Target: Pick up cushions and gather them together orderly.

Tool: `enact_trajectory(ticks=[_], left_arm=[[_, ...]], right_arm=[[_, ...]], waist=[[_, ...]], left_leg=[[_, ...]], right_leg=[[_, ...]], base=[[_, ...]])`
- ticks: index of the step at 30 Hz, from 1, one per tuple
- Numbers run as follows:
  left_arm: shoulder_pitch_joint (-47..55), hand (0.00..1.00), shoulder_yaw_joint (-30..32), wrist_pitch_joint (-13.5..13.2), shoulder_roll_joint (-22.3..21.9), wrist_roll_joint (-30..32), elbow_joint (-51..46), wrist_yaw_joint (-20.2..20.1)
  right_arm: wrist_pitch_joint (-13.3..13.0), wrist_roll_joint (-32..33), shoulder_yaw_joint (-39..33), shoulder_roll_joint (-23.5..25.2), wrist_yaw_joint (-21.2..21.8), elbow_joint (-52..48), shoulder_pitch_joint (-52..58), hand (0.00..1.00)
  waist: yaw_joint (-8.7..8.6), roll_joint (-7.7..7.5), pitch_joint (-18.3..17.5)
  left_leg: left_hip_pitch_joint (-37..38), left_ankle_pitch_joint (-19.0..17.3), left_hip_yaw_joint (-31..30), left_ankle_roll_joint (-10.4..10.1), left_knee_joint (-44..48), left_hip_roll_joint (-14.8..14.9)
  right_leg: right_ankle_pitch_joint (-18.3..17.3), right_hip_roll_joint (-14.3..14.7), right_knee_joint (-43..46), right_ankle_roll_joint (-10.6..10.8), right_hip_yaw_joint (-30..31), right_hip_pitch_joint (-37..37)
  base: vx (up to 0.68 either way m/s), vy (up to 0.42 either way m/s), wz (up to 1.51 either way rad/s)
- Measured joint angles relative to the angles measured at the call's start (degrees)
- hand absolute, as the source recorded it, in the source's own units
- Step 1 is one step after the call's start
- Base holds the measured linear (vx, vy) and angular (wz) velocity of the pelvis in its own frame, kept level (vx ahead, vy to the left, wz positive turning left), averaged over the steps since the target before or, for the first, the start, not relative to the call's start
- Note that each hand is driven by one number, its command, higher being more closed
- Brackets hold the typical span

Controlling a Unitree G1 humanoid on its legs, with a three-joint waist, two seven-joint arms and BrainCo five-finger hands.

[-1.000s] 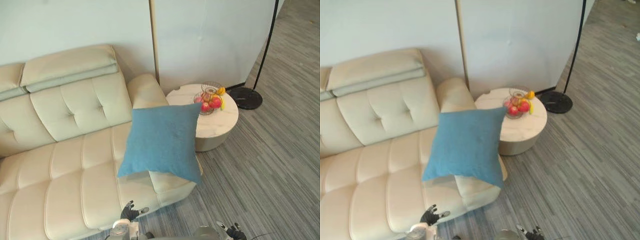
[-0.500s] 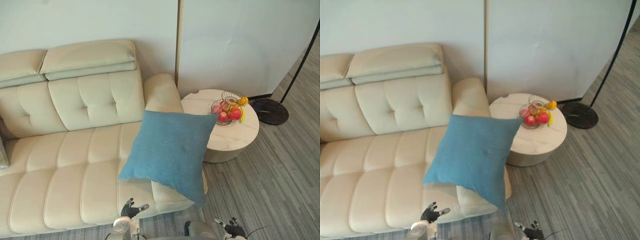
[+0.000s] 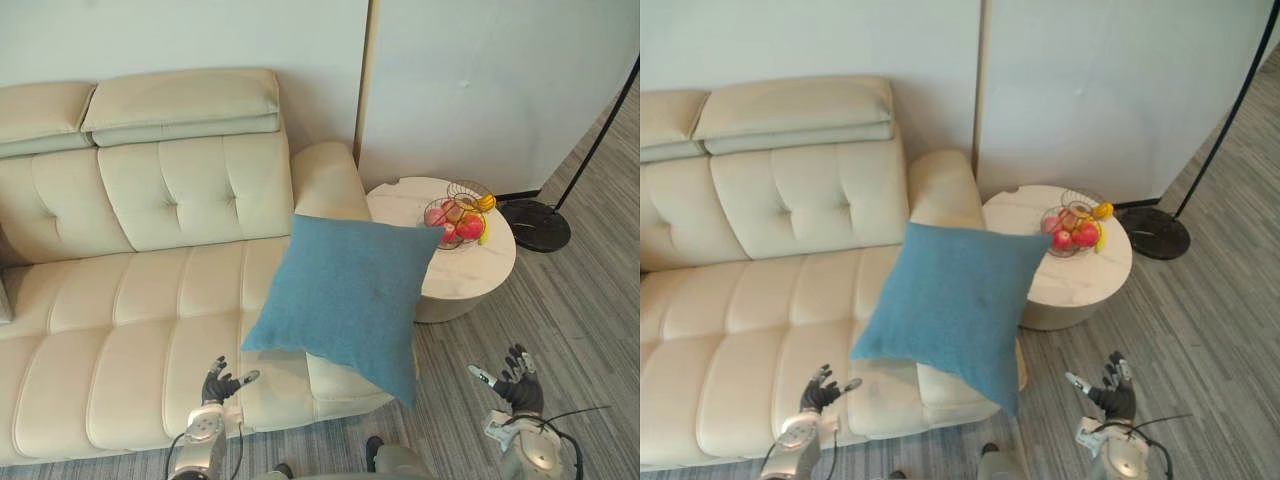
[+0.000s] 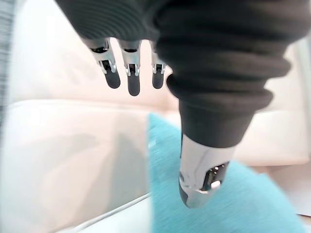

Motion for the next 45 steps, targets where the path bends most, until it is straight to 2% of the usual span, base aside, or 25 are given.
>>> enact_trajectory(ticks=[5, 10, 15, 20, 25, 29, 30, 35, 40, 44, 45], left_arm=[[-2.4, 0.00, 0.0, -0.4, 2.2, -0.7, -2.6, 0.1], [-10.2, 0.00, -1.1, -0.5, 2.6, -1.3, -4.1, 1.5], [-17.0, 0.00, -2.9, -1.2, 2.7, -1.3, -5.7, 2.6], [-25.3, 0.00, -5.3, -1.6, 2.7, -1.3, -5.6, 3.9], [-31.9, 0.00, -7.3, -1.6, 2.7, -2.2, -4.4, 4.9], [-37.8, 0.00, -8.2, -1.6, 2.2, -2.2, -2.9, 4.9], [-40.1, 0.00, -8.1, -1.6, 1.9, -2.3, -1.9, 4.9], [-45.5, 0.00, -7.9, -1.6, -0.2, -2.6, 0.5, 5.2], [-47.8, 0.00, -7.8, -1.5, -2.2, -3.2, 2.3, 6.5], [-49.7, 0.00, -7.9, -1.4, -2.2, -0.8, 2.9, 7.0], [-49.7, 0.00, -7.9, -1.3, -2.2, -0.6, 3.1, 7.0]], right_arm=[[-0.2, 0.1, 2.5, -2.6, 0.8, -0.5, -3.6, 0.00], [-0.5, 1.7, 6.8, -4.2, 1.1, 0.3, -12.6, 0.00], [-0.7, 2.9, 10.3, -4.2, -0.3, 5.0, -19.2, 0.00], [-0.7, 6.2, 13.5, -3.7, -1.1, 5.3, -23.8, 0.00], [-0.8, 8.6, 15.4, -2.1, -2.6, 4.9, -27.3, 0.00], [-0.9, 9.2, 17.1, -1.3, -3.0, 4.1, -30.3, 0.00], [-0.9, 10.2, 17.6, -1.1, -3.4, 4.1, -32.1, 0.00], [-1.1, 11.2, 17.9, -1.1, -5.2, 1.7, -37.4, 0.00], [-1.0, 11.2, 18.0, -1.8, -6.3, 1.7, -41.5, 0.00], [-1.2, 11.8, 18.0, -2.3, -7.1, 1.7, -44.9, 0.00], [-1.3, 11.8, 18.0, -2.3, -7.1, 1.7, -45.1, 1.00]], waist=[[-0.02, 0.37, -0.1], [0.12, 0.96, 1.4], [0.34, 0.00, 4.2], [0.78, -0.33, 9.4], [1.74, -0.39, 10.6], [2.26, -0.42, 11.5], [2.41, -0.41, 13.0], [3.03, -0.40, 13.8], [3.11, -0.45, 14.5], [3.09, -0.53, 15.2], [3.08, -0.53, 15.3]], left_leg=[[-1.3, 0.2, 0.0, 0.3, -0.1, -0.1], [-6.5, 2.2, 0.2, 1.0, -0.4, -0.5], [-11.9, 2.2, 0.1, 1.1, 3.1, -0.6], [-19.0, 0.5, -0.3, 1.8, 11.0, 0.3], [-26.0, -2.6, -0.3, 1.9, 18.7, 2.4], [-30.7, -3.4, 0.3, 2.2, 21.4, 3.3], [-31.3, -3.4, 1.1, 2.2, 22.0, 4.1], [-36.0, -1.9, 3.2, 2.5, 22.6, 5.1], [-36.3, -1.7, 3.3, 2.5, 23.0, 5.1], [-38.3, -1.7, 2.8, 2.5, 22.9, 5.2], [-38.3, -1.7, 2.8, 2.5, 22.8, 5.2]], right_leg=[[1.1, 0.1, -1.1, 0.0, 0.0, -1.1], [3.7, -0.1, -1.9, -0.3, 0.6, -6.2], [4.5, -0.6, 0.1, -0.4, 1.1, -10.8], [4.8, -1.2, 3.6, -0.4, 1.2, -15.6], [4.9, -0.5, 6.6, -0.6, 0.9, -20.2], [5.2, -0.6, 8.3, -1.0, 0.5, -24.3], [5.3, -0.5, 8.3, -1.1, 0.1, -24.5], [5.6, -0.8, 9.4, -1.4, 0.1, -29.8], [5.6, -0.8, 9.5, -1.4, 0.0, -29.9], [5.9, -0.7, 9.1, -1.4, -0.3, -31.3], [6.0, -0.7, 9.0, -1.4, -0.3, -31.4]], base=[[-0.02, 0.002, -0.01], [-0.06, 0.001, -0.01], [-0.08, -0.013, 0.03], [-0.12, 0.002, 0.06], [-0.13, 0.004, 0.02], [-0.08, -0.013, 0.06], [-0.07, -0.041, 0.14], [0.01, -0.024, 0.04], [0.08, -0.010, 0.02], [-0.01, -0.013, 0.06], [0.00, 0.000, 0.00]])
